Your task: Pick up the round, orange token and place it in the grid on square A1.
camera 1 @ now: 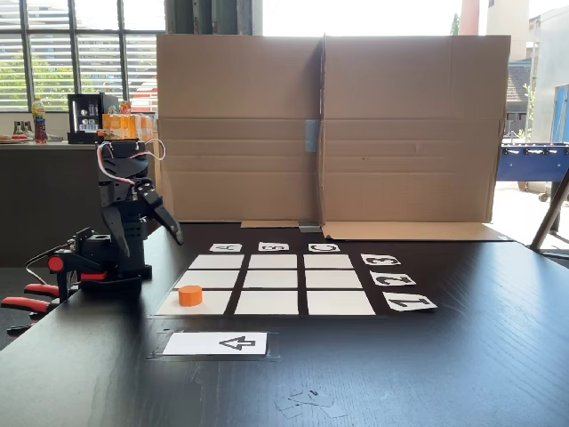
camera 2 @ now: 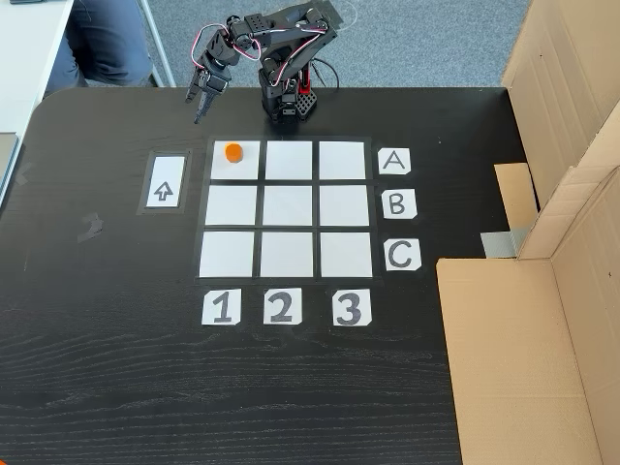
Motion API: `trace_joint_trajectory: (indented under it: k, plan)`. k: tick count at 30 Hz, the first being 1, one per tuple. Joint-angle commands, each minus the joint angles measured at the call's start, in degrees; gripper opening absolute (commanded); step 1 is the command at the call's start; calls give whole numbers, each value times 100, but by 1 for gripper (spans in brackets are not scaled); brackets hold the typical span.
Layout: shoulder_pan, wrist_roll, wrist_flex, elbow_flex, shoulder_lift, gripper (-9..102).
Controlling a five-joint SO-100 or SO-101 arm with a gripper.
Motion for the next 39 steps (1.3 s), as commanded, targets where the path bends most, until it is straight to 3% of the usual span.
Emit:
trace_joint_trajectory:
  k: [1,16,39]
  plan:
    - [308,26,-149,360,448,29]
    - [976,53,-193,1925,1512,7]
    - [1617,18,-185,2874,2663,-1]
